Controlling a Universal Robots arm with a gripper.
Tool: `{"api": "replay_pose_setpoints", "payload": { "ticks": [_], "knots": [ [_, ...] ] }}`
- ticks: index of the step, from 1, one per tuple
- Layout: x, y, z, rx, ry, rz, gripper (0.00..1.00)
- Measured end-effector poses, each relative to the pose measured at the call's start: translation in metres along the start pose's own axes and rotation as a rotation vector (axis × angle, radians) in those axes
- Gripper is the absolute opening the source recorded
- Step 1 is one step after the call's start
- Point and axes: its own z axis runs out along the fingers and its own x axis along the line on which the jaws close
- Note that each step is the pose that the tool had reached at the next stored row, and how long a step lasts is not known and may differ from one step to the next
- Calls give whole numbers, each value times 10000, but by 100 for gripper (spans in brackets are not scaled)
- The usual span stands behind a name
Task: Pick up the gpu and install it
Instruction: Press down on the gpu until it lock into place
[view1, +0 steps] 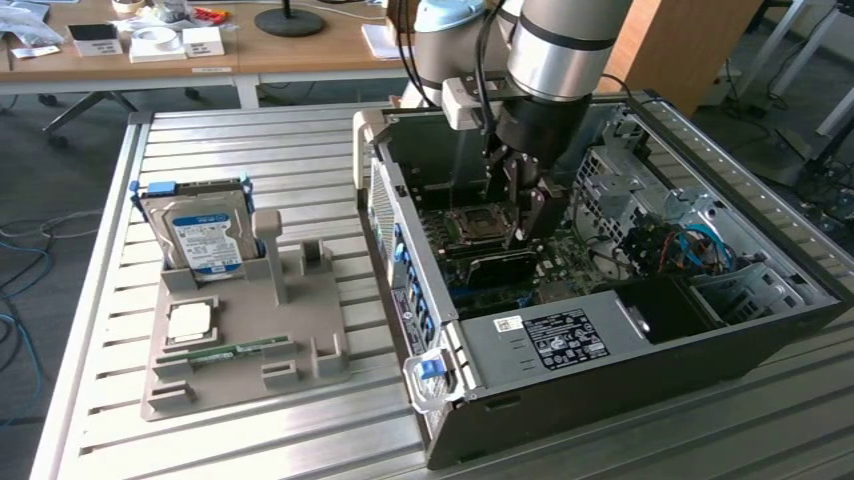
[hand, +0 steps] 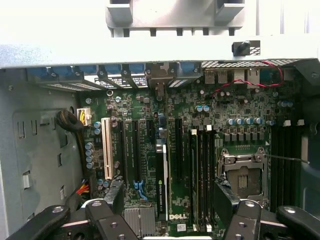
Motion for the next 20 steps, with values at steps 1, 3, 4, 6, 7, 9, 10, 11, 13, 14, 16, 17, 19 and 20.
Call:
{"api": "replay_pose_setpoints", "payload": {
  "ticks": [1,3,4,6,7,9,10,11,13,14,16,17,19,20],
  "knots": [
    [0,0,0,0,0,0,81],
    [0,0,0,0,0,0,81],
    [0,0,0,0,0,0,81],
    [0,0,0,0,0,0,81],
    [0,0,0,0,0,0,81],
    [0,0,0,0,0,-1,50],
    [0,0,0,0,0,0,44],
    [0,0,0,0,0,0,44],
    [0,0,0,0,0,0,44],
    [0,0,0,0,0,0,44],
    [0,0,0,0,0,0,44],
    [0,0,0,0,0,0,44],
    [0,0,0,0,0,0,44],
    [0,0,0,0,0,0,44]
  ]
}}
